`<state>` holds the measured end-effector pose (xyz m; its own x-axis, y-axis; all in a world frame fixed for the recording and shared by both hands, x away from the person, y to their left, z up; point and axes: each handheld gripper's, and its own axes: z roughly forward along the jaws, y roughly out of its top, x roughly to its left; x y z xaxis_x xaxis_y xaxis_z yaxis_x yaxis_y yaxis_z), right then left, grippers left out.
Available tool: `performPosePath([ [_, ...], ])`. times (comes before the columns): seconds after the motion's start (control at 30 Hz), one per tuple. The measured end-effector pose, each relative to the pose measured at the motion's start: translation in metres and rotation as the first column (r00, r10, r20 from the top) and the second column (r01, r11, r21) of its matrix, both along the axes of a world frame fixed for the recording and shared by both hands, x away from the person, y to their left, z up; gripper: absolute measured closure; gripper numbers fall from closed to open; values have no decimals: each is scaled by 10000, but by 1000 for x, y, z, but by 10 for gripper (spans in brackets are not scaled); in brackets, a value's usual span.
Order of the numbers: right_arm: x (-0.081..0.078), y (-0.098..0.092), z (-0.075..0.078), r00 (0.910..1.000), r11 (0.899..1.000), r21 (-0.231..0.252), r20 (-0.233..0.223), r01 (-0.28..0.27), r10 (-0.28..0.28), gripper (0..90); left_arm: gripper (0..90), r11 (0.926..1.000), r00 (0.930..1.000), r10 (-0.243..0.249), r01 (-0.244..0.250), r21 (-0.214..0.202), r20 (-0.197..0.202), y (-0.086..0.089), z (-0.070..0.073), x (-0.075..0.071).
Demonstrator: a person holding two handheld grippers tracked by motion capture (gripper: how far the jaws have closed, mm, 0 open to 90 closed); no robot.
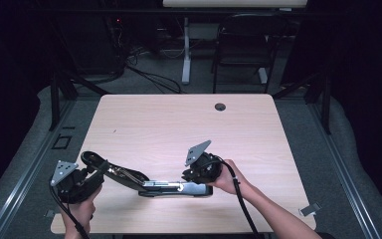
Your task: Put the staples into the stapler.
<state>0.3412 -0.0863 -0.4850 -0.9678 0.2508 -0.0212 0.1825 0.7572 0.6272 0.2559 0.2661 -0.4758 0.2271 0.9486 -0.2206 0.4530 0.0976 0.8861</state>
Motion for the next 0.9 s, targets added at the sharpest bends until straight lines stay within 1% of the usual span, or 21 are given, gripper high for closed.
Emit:
performPosePath([
  [0.03, -2, -1, -2, 10000, 10000, 7, -52, 81, -81, 856, 606, 10000, 10000, 6, -6, -12, -2, 0, 0, 0],
  [0.07, -3, -3, -2, 10000, 9998, -158, -29, 86, -87, 863, 607, 10000, 10000, 8, -8, -9, -2, 0, 0, 0],
  [0.1, -5, -5, -3, 9999, 9997, -180, -36, 143, -144, 872, 606, 10000, 10000, 8, -8, -10, -1, 0, 0, 0],
  [0.17, -7, -9, -4, 9995, 9994, -126, -39, 316, -316, 884, 607, 10000, 10000, 7, -7, 6, -17, 0, 0, 0],
  [0.2, -8, -12, -3, 9993, 9990, -229, -24, 378, -378, 889, 607, 10000, 10000, 11, -11, 12, -21, 0, 0, 0],
  [0.27, -10, -16, -5, 9983, 9983, -171, -137, 558, -561, 897, 606, 10000, 10000, 3, -3, 27, -25, 0, 0, 0],
  [0.33, -11, -20, -7, 9978, 9972, -376, -102, 644, -648, 900, 606, 10000, 10000, 10, -10, 22, -20, 0, 0, 0],
  [0.37, -12, -21, -9, 9971, 9966, -348, -134, 744, -749, 900, 606, 10000, 10000, 12, -12, 9, -21, 0, 0, 0],
  [0.4, -12, -23, -9, 9973, 9960, -520, -88, 720, -726, 900, 606, 10000, 10000, 15, -15, 9, -18, 0, 0, 0],
  [0.43, -13, -24, -12, 9966, 9955, -490, -110, 808, -814, 900, 606, 10000, 10000, 15, -15, 3, -12, 0, 0, 0],
  [0.47, -14, -25, -12, 9968, 9946, -683, -82, 787, -795, 900, 606, 10000, 10000, 17, -17, -5, -10, 0, 0, 0],
  [0.5, -15, -25, -15, 9958, 9943, -586, -183, 890, -902, 900, 607, 10000, 10000, 21, -21, -13, -7, 0, 0, 0],
  [0.6, -15, -23, -22, 9958, 9902, -1074, -117, 888, -906, 900, 607, 10000, 10000, 17, -17, -10, -7, 0, 0, 0],
  [0.63, -14, -22, -25, 9949, 9907, -967, -210, 961, -986, 900, 607, 10000, 10000, 15, -15, -5, -10, 0, 0, 0],
  [0.67, -13, -21, -27, 9950, 9892, -1132, -241, 936, -969, 900, 607, 10000, 10000, 28, -28, -7, 7, 0, 0, 0],
  [0.7, -13, -19, -29, 9947, 9891, -1124, -275, 952, -989, 900, 607, 10000, 10000, 26, -26, -3, 7, 0, 0, 0],
  [0.73, -12, -18, -31, 9951, 9872, -1311, -270, 904, -948, 900, 607, 10000, 10000, 19, -19, 1, 8, 0, 0, 1],
  [0.77, -11, -16, -34, 9945, 9871, -1303, -351, 930, -983, 900, 607, 10000, 10000, 16, -16, 4, 7, 0, 0, 1],
  [0.8, -10, -15, -35, 9947, 9837, -1550, -339, 907, -971, 900, 607, 10000, 10000, 9, -9, 9, 7, 0, 0, 1],
  [0.83, -9, -14, -38, 9937, 9844, -1470, -425, 962, -1034, 900, 607, 10000, 10000, 4, -4, 15, 5, 0, 0, 1],
  [0.9, -8, -13, -40, 9925, 9821, -1579, -494, 1031, -1121, 900, 607, 10000, 10000, 0, 0, 10, 7, 0, 0, 1],
])
